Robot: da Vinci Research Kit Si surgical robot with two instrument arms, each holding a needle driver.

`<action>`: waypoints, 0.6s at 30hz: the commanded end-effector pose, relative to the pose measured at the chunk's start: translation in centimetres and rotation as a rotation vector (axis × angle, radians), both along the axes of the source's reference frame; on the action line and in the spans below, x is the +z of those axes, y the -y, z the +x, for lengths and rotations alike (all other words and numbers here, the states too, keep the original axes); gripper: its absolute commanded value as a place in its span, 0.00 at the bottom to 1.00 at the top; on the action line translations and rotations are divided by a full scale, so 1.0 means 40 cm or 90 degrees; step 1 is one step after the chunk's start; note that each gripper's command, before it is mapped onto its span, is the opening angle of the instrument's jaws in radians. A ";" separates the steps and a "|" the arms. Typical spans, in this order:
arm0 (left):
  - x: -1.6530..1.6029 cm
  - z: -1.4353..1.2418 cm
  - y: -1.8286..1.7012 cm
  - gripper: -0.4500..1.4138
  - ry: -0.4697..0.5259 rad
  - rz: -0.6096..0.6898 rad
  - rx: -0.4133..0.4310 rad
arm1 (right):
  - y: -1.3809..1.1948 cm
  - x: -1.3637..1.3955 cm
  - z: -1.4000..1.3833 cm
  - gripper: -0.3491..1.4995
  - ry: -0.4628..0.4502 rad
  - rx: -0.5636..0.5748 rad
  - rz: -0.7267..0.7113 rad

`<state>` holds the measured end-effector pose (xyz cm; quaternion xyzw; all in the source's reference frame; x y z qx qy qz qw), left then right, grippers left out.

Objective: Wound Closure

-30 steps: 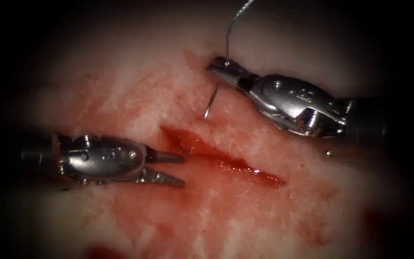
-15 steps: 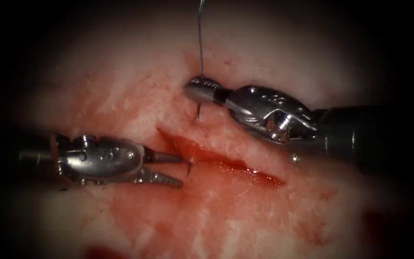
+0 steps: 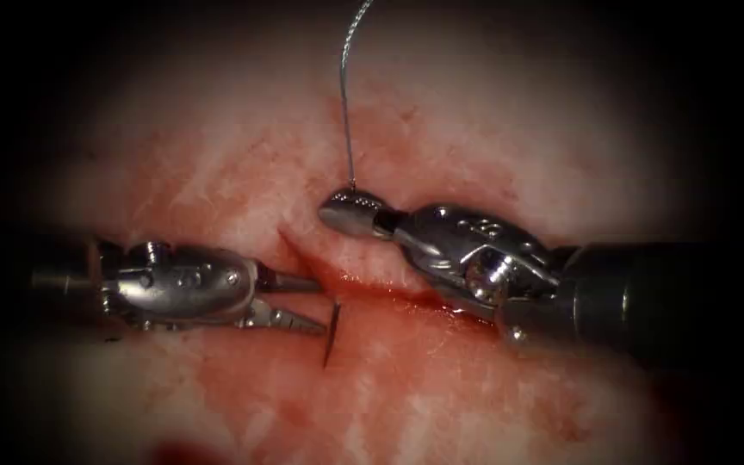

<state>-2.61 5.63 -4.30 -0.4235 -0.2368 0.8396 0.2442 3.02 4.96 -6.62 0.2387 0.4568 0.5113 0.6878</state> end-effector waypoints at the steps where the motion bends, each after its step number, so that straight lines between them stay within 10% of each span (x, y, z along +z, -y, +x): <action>1: 0.0013 -0.0012 0.0018 0.28 0.001 0.001 0.002 | 0.0005 0.0013 0.0019 0.00 -0.002 -0.002 0.000; 4: 0.0013 -0.0012 0.0020 0.28 0.001 -0.006 0.005 | -0.0006 0.0015 0.0018 0.12 -0.006 0.002 0.003; 5: 0.0011 -0.0011 0.0021 0.28 0.003 -0.015 0.011 | -0.0028 0.0015 0.0014 0.59 0.000 0.017 -0.009; 7: 0.0009 -0.0011 0.0022 0.29 0.007 -0.030 0.022 | -0.0052 0.0018 0.0006 0.82 0.023 0.025 -0.064; 18: -0.0043 -0.0024 0.0062 0.40 0.073 -0.254 0.191 | -0.0179 0.0043 -0.0140 0.87 0.042 -0.017 -0.230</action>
